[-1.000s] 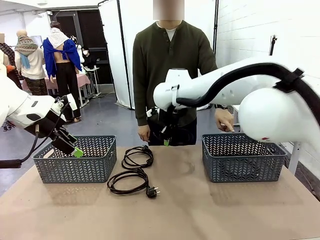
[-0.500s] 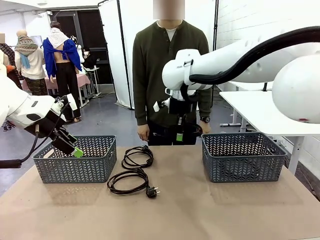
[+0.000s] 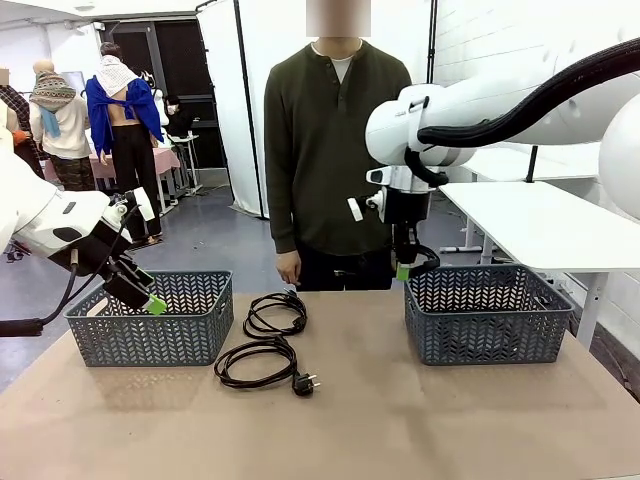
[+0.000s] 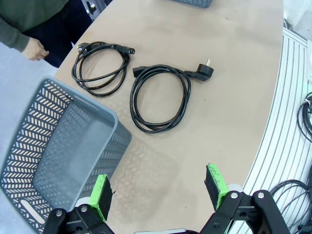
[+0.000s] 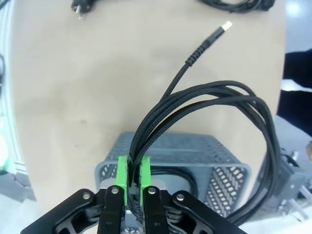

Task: Organize the cables according to human instructions.
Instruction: Pick up a bundle of cables and place it in the basket indicated by the human.

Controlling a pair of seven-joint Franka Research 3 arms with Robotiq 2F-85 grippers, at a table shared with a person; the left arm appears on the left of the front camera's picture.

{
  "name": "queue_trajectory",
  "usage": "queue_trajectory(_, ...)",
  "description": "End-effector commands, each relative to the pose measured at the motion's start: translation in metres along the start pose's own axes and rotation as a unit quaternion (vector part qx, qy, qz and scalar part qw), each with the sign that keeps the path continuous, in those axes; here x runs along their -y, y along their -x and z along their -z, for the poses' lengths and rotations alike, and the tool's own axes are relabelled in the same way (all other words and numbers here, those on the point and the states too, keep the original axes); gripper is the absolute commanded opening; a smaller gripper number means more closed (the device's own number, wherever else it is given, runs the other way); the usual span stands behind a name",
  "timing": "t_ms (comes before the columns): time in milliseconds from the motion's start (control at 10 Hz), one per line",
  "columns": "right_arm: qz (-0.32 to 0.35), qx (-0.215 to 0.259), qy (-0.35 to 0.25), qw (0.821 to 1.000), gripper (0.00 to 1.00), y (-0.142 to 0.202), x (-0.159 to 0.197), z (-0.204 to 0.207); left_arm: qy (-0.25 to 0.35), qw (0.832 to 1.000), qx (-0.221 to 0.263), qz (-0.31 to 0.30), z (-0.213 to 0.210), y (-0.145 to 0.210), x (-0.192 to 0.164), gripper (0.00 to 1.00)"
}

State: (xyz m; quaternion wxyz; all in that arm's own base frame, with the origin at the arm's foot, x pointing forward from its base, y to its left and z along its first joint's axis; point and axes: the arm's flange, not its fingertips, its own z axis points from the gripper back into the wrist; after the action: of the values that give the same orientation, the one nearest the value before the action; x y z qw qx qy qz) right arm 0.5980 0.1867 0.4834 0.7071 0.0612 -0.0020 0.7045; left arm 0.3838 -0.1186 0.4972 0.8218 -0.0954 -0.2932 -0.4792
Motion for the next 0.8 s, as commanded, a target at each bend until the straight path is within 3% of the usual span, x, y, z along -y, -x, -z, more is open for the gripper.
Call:
queue_trajectory(0,0.011,0.033,-0.025,0.999,0.0,0.0013,-0.0018,0.0057,0.01,1.0,0.007,0.005,0.0007,0.0029,-0.0037,1.0)
queue_trajectory(100,0.0,0.0,0.0,1.0,0.0,0.0,0.0,0.0,0.01,1.0,0.007,0.005,0.0007,0.0029,-0.0037,1.0)
queue_trajectory(700,-0.006,0.003,-0.006,1.0,0.0,0.0074,-0.002,-0.0019,0.01,1.0,0.007,0.005,0.0007,0.0029,-0.0037,1.0)
